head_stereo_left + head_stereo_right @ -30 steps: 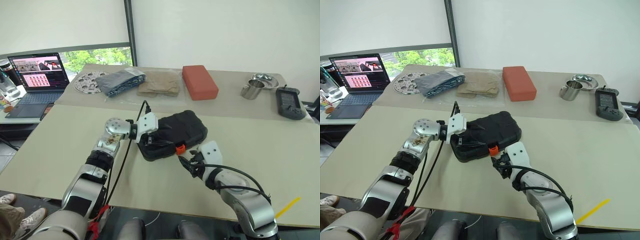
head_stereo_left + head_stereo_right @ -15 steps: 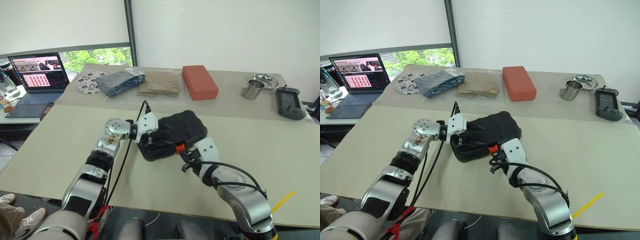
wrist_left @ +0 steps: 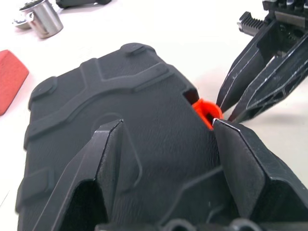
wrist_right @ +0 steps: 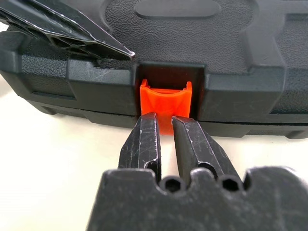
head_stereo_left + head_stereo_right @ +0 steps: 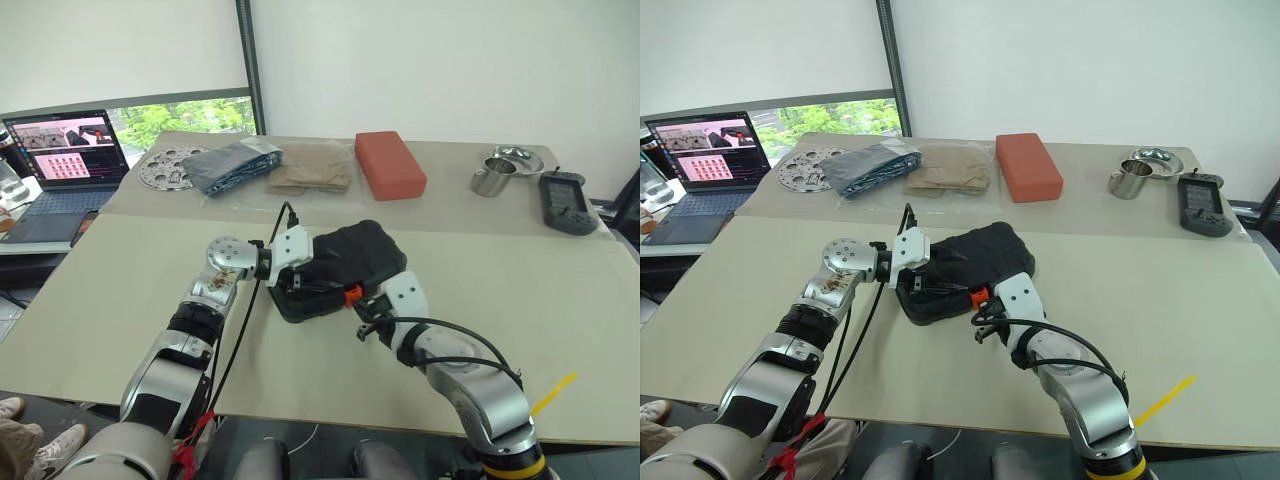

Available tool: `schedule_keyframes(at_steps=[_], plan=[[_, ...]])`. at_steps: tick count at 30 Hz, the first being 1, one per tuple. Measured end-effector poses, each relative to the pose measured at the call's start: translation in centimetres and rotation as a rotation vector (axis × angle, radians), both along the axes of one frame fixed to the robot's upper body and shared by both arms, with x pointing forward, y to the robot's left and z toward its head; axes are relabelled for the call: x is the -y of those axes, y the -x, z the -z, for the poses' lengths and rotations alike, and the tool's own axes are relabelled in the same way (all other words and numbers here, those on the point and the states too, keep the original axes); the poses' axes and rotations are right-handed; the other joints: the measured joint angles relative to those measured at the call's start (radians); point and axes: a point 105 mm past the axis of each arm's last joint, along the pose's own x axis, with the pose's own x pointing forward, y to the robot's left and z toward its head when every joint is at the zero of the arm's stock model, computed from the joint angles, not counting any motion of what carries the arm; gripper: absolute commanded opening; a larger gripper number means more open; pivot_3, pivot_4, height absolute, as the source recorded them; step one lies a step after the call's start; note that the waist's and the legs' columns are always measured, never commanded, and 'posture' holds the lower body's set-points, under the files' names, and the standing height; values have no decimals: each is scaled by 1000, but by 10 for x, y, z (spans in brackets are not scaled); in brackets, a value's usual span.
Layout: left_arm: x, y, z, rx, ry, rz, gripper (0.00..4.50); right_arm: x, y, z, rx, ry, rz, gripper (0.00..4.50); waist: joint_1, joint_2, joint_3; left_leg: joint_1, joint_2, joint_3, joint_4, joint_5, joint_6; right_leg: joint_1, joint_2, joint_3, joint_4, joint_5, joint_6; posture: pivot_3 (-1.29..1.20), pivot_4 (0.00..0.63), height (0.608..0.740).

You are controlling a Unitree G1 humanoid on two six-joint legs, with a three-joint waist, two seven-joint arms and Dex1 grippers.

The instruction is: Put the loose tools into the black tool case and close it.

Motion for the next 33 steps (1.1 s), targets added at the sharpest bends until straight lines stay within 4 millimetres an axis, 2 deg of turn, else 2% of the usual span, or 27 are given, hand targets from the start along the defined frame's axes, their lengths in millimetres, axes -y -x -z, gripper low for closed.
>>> schedule_keyframes(at_steps=[7, 13, 18, 20, 22, 24, 25, 26, 29, 33], plan=[[0, 0, 0, 1, 2, -5, 3161, 2, -3, 10, -36, 17, 4, 727, -2, 0, 0, 1, 0, 0, -1, 0, 0, 0, 1, 1, 0, 0, 0, 0, 150, 740], [-4, 1, 1, -54, 72, -48, 3161, 10, 1, 6, -29, 11, -48, 727, 0, 0, 0, -1, 1, 0, -2, 0, 0, -2, 1, 2, 0, 0, 0, 0, 150, 740], [-30, 5, -9, -171, 226, -145, 3161, 47, 7, -5, 33, 29, -96, 727, -8, 1, 3, -4, 1, 1, -4, 0, 0, -5, 1, 3, -2, 0, 0, 0, 150, 740], [-47, 10, -12, -209, 280, -199, 3161, 63, 8, -12, 68, 18, -132, 727, -15, 1, 4, -3, 2, 0, -5, 0, 0, -4, 2, 3, -1, 0, 0, 0, 150, 740], [-69, 16, -2, -272, 296, -284, 3161, 78, 8, -16, 93, -2, -161, 727, -22, 1, 9, -1, 2, 0, -5, 0, 0, -4, 3, 3, -1, 0, 0, 0, 150, 740], [-82, 23, -6, -274, 345, -337, 3161, 97, 8, -13, 85, -9, -176, 727, -20, -2, 15, -1, 3, -1, -5, 0, 0, -3, 2, 2, -1, 0, 0, 0, 150, 740], [-90, 28, -6, -276, 353, -372, 3161, 108, 7, -11, 76, -21, -180, 1217, -19, -2, 16, -1, 4, -1, -5, 0, 0, -3, 1, 2, -1, 0, -1, 0, 150, 740], [-98, 31, -5, -279, 355, -407, 3161, 116, 6, -12, 74, -39, -178, 1398, -20, -1, 17, 0, 4, 0, -5, 0, 0, -3, 0, 3, -1, 0, -1, 0, 150, 740], [-130, 47, 9, -316, 351, -559, 3161, 146, 1, -11, 77, -55, -160, 2442, -20, 1, 21, 0, 3, 1, -6, 0, 0, -2, -3, 5, -1, 3, -6, 0, 150, 740], [-156, 64, 27, -343, 317, -694, 3161, 167, 1, -6, 82, -69, -159, 3835, -10, 2, 28, -1, 2, 1, -6, 0, 0, -3, -6, 4, -2, 3, -7, 0, 150, 740]])
